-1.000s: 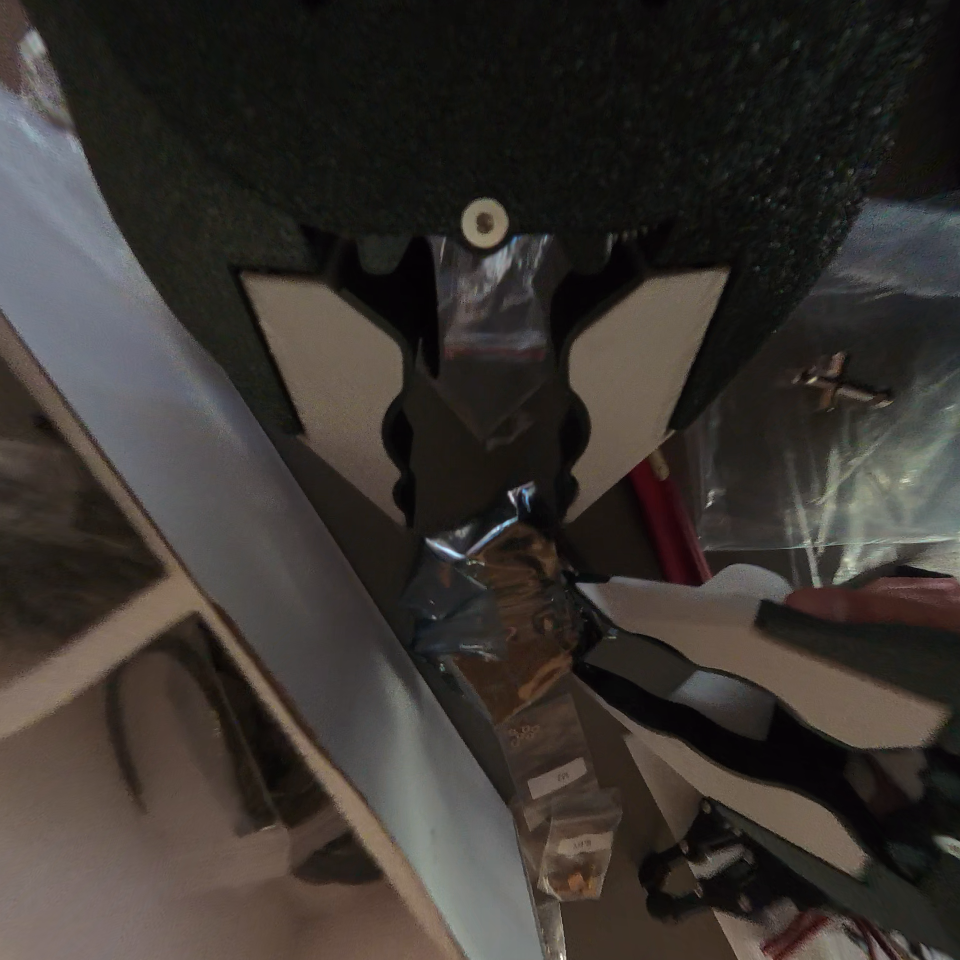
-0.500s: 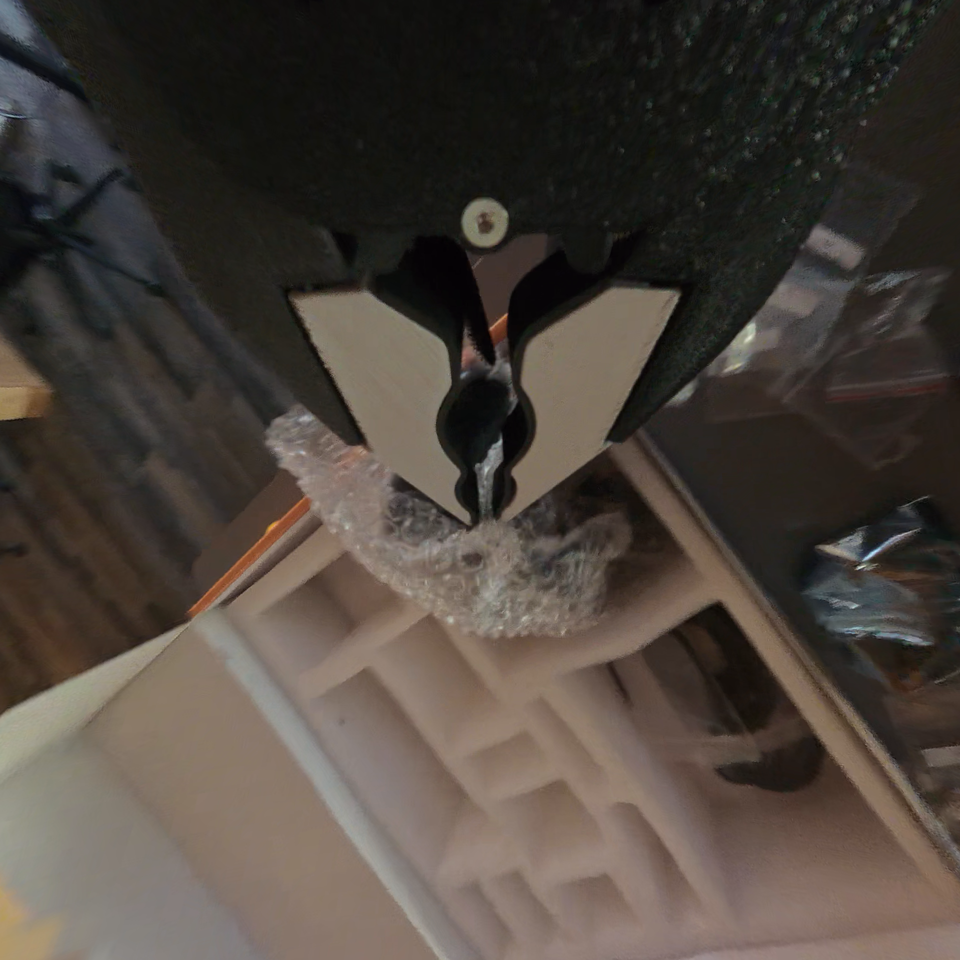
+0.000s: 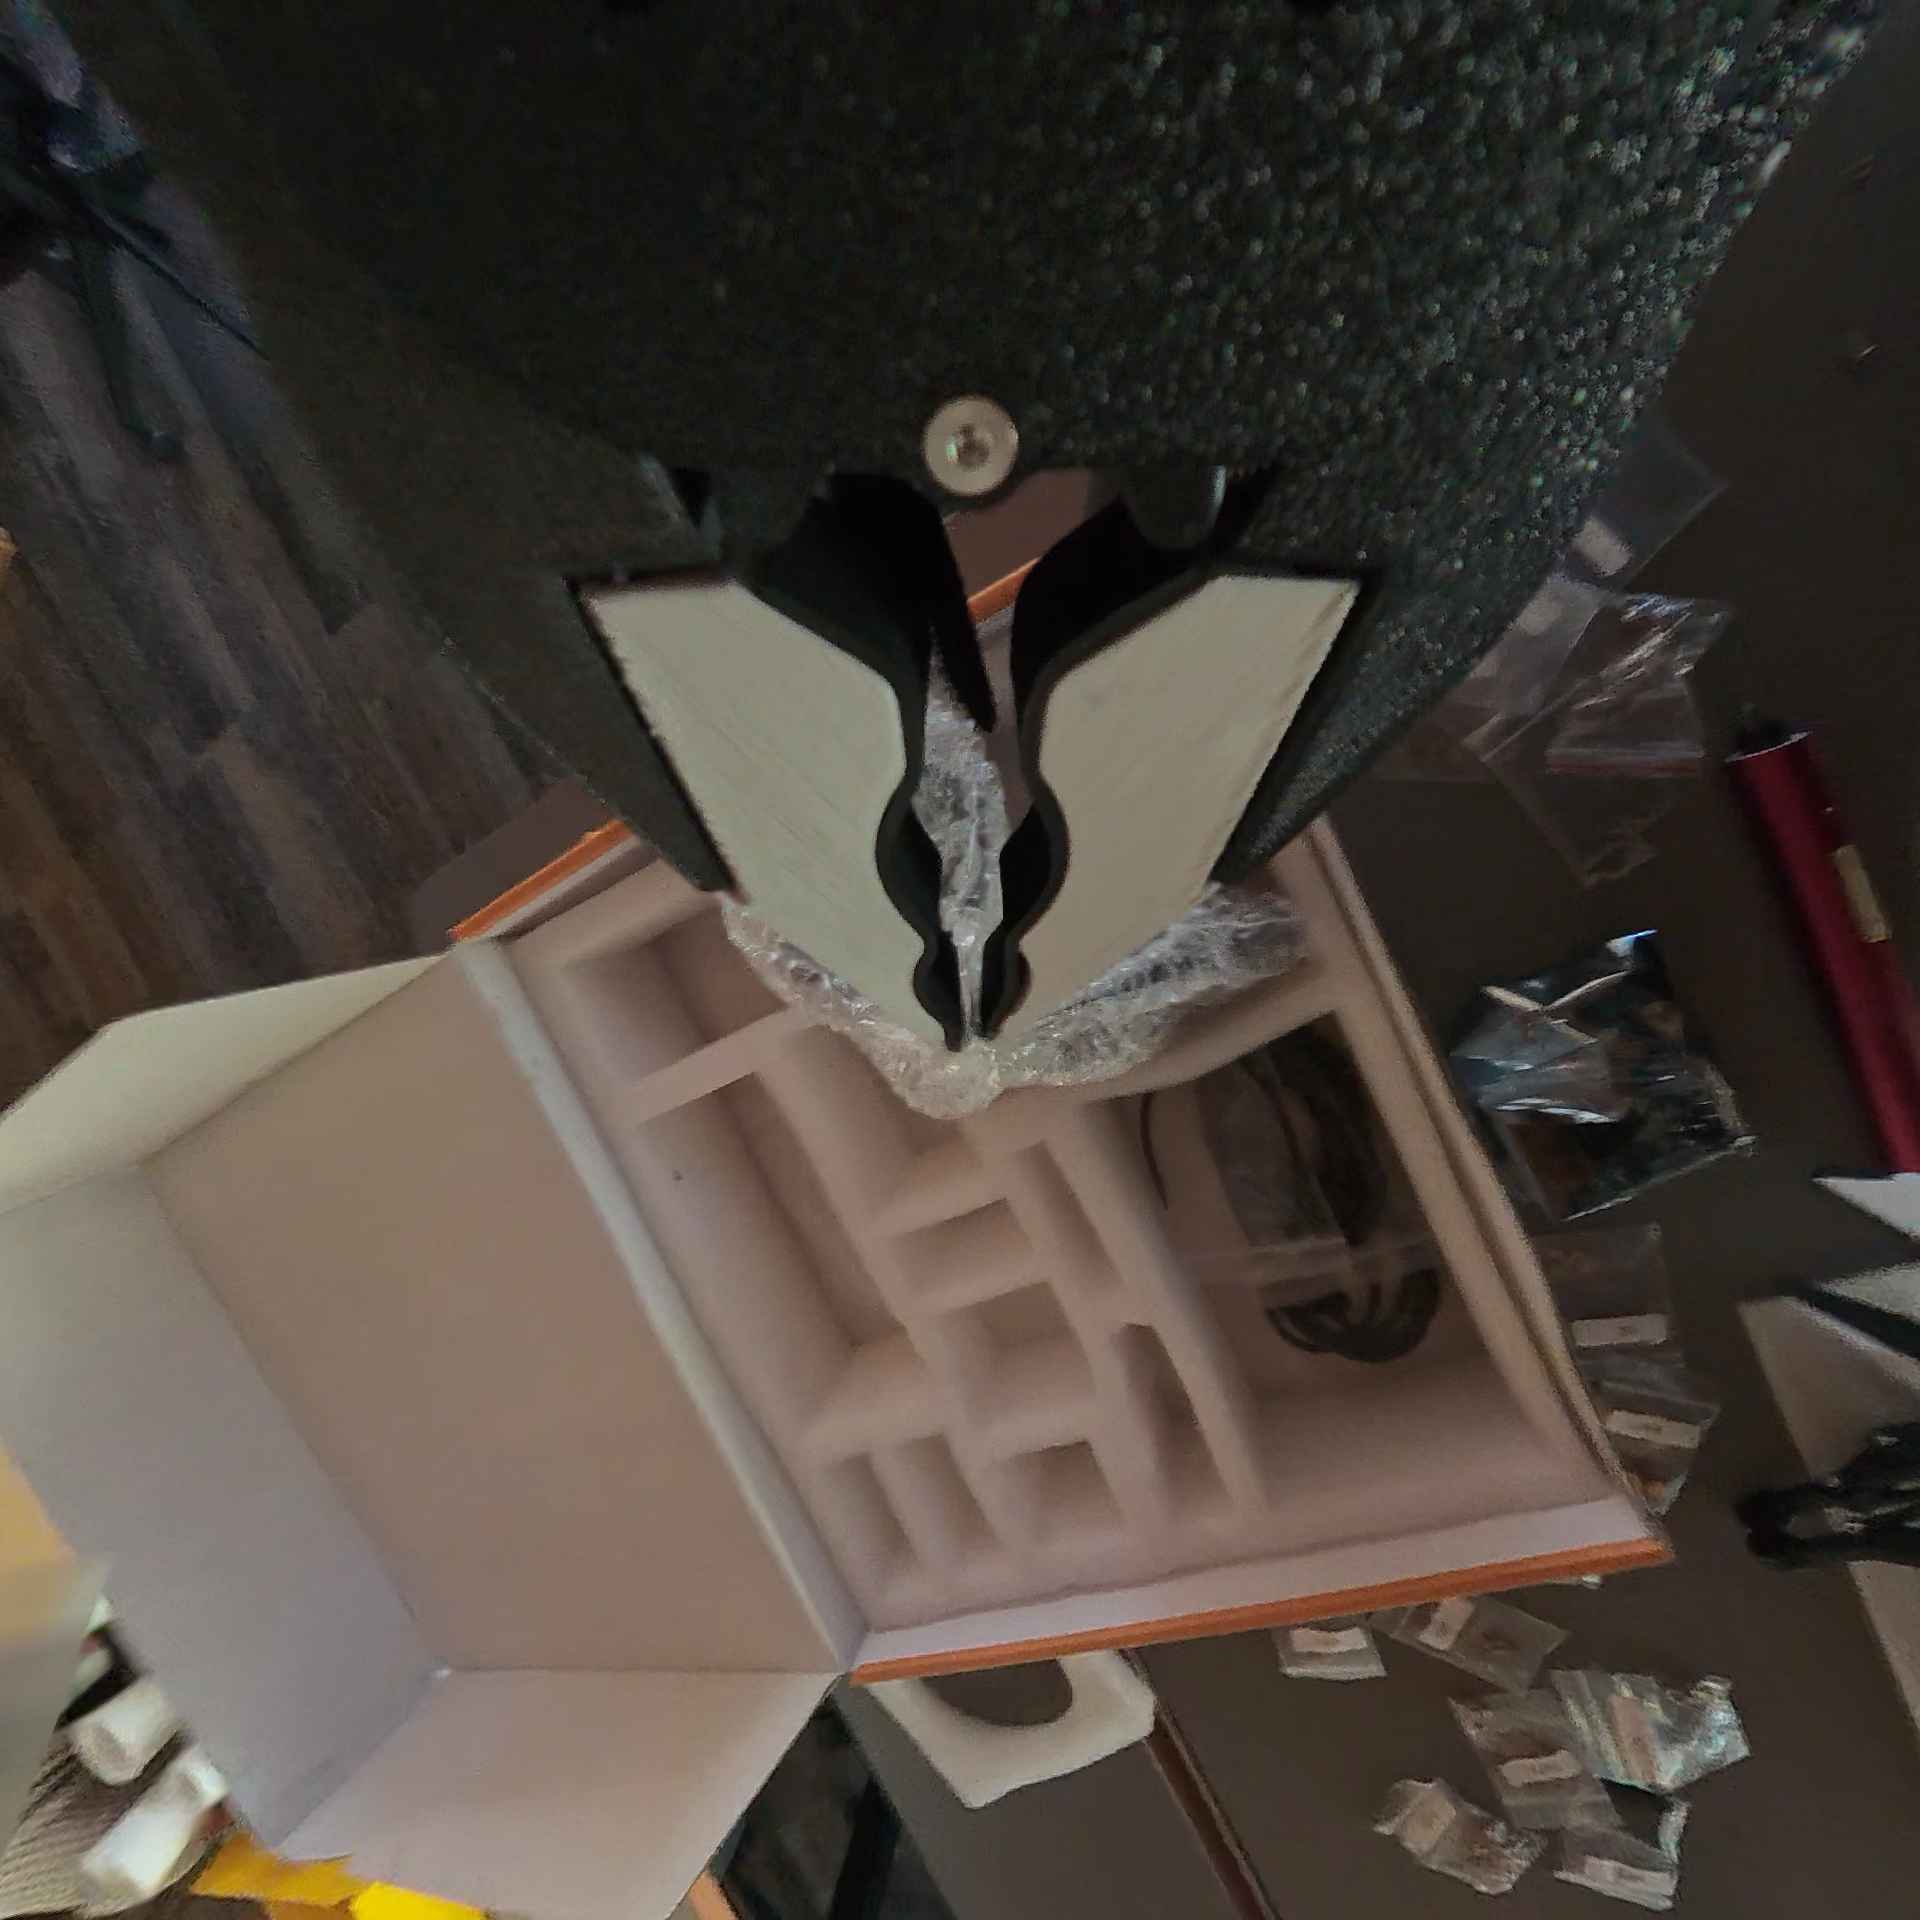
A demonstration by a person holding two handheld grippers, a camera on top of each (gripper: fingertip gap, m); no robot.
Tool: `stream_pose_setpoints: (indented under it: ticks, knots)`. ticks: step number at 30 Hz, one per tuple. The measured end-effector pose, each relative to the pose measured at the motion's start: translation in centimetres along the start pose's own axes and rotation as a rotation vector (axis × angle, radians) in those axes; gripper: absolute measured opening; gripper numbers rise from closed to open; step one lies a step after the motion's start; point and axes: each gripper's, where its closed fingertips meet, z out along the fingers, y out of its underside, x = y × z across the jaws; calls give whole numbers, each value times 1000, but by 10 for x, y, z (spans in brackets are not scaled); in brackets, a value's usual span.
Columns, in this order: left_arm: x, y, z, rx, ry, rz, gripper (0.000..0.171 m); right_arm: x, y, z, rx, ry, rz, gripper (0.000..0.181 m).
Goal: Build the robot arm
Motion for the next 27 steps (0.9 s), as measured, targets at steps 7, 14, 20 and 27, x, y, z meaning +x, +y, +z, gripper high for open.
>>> stream_pose_setpoints:
  ticks: [7,14,20,27]
  knots:
    - [4,-4,4,-55,-1,38,34,-71,58,7,-52,-161,146,2]
    - [10,-8,17,-108,8,81,34,-88,77,2,7,-187,285,2]
    - [16,-14,19,-116,18,93,35,-88,77,1,22,-209,306,3]
    - [8,-12,21,-116,15,59,34,-64,52,-26,140,-279,326,23]
